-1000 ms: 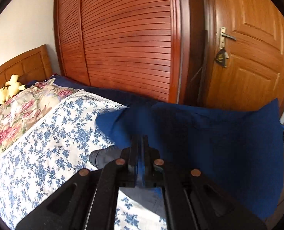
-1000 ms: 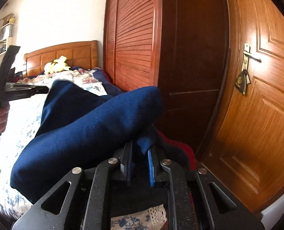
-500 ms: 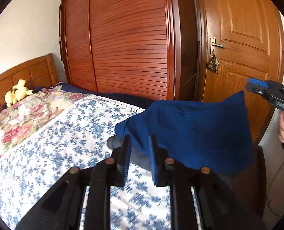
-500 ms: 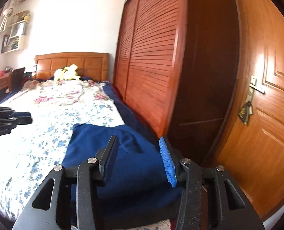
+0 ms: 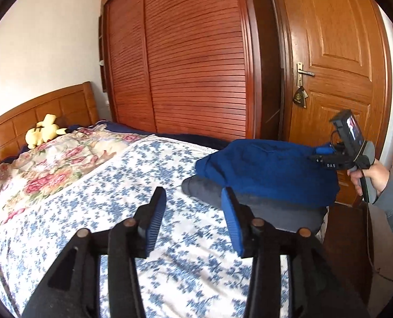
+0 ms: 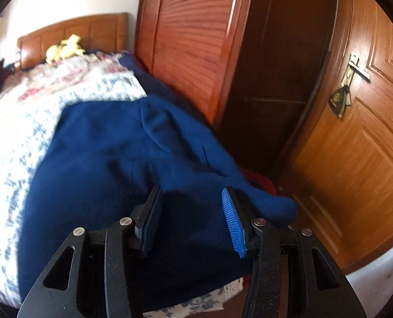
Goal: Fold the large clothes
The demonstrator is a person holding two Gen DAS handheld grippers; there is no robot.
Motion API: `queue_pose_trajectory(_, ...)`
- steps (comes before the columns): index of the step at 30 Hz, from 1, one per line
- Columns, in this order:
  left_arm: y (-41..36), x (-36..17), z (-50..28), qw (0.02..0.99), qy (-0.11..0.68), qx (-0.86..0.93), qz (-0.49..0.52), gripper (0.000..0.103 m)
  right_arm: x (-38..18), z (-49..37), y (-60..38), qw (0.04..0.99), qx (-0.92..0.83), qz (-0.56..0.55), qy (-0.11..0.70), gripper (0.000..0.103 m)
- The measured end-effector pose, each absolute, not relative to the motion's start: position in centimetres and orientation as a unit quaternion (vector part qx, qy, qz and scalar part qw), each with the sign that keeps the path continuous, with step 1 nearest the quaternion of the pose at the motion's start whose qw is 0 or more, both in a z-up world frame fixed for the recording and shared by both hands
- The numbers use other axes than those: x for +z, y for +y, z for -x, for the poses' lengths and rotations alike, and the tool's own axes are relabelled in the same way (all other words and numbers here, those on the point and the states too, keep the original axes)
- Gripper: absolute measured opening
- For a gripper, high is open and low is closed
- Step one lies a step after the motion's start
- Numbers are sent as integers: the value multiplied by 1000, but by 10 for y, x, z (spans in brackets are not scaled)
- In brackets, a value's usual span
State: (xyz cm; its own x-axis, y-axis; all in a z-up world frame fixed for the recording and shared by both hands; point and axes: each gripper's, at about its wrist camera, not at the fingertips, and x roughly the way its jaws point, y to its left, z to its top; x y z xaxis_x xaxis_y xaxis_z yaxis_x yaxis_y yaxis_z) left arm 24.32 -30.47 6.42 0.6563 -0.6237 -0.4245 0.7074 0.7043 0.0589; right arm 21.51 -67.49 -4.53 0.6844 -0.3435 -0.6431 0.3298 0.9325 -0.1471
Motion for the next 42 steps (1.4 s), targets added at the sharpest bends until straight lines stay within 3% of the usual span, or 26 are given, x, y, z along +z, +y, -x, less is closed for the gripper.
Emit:
queue_pose_trajectory(9,-253,68,-226,913,192,-340,-116,57,-21,-192,-650,919,-219,0,327,47)
queue_pose_trajectory(23,-167,61,-173,929,225,-279,-93,58,24,-166,-476,967,-54,0,250,60)
queue_pose_trajectory(36,-87,25,-125,949,266,-155,-62,58,10,-156,-344,967,99,-15,232,77)
queue_pose_trajectory(42,-52,-6,-121,954,285,-83,-44,58,-6,-160,-277,959,156,6,234,79)
